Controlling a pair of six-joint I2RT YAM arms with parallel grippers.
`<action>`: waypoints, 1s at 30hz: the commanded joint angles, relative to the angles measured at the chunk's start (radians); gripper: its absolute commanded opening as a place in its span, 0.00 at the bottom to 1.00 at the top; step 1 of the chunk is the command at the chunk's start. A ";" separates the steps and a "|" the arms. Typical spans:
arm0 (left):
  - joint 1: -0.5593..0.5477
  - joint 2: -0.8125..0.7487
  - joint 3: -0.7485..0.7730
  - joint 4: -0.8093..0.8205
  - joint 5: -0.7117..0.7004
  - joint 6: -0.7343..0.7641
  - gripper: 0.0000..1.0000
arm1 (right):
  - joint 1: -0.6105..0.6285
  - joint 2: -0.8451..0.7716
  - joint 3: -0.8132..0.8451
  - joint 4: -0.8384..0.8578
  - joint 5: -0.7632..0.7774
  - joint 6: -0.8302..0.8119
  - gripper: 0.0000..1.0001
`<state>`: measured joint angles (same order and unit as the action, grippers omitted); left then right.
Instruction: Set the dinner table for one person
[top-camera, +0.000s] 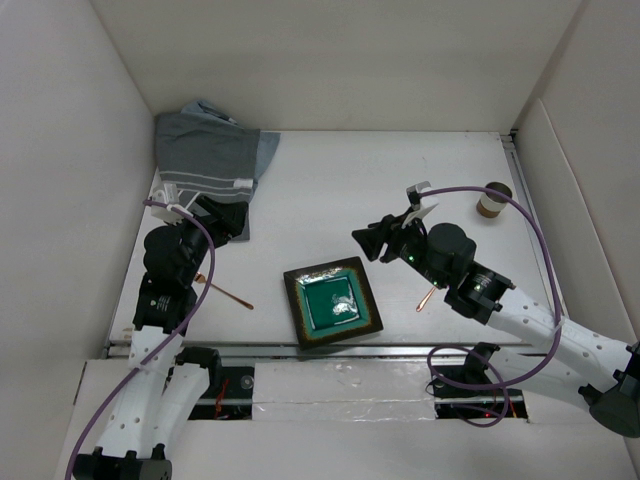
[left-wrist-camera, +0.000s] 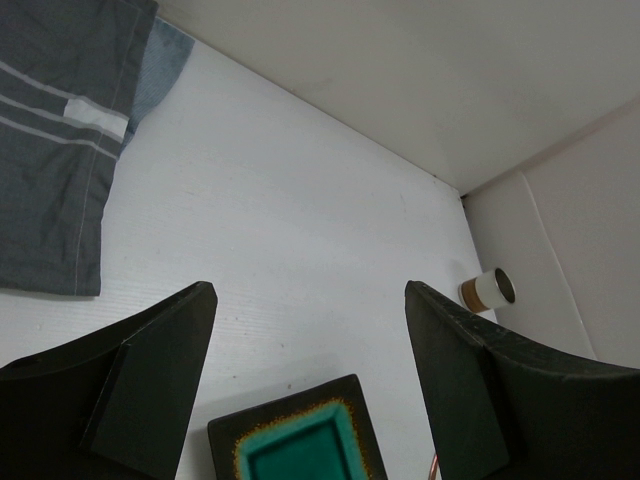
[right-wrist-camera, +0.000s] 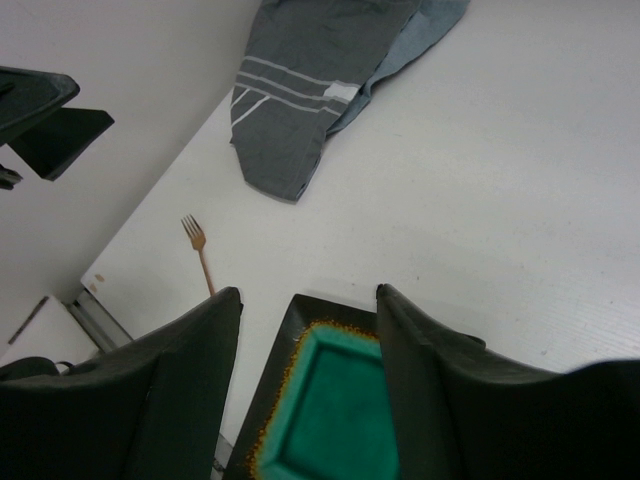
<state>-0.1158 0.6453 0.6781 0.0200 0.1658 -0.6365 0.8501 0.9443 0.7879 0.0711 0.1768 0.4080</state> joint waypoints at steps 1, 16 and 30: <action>0.008 -0.009 -0.012 0.077 -0.075 -0.035 0.73 | -0.017 0.004 -0.010 0.035 -0.031 0.020 0.42; 0.074 0.547 -0.022 0.287 -0.489 -0.293 0.51 | 0.003 0.154 -0.006 0.082 -0.142 0.048 0.09; 0.237 1.008 0.212 0.184 -0.307 -0.308 0.48 | 0.012 0.218 0.004 0.067 -0.132 0.031 0.47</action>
<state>0.1249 1.6180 0.8364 0.2161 -0.2062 -0.9485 0.8524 1.1595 0.7822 0.0971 0.0444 0.4488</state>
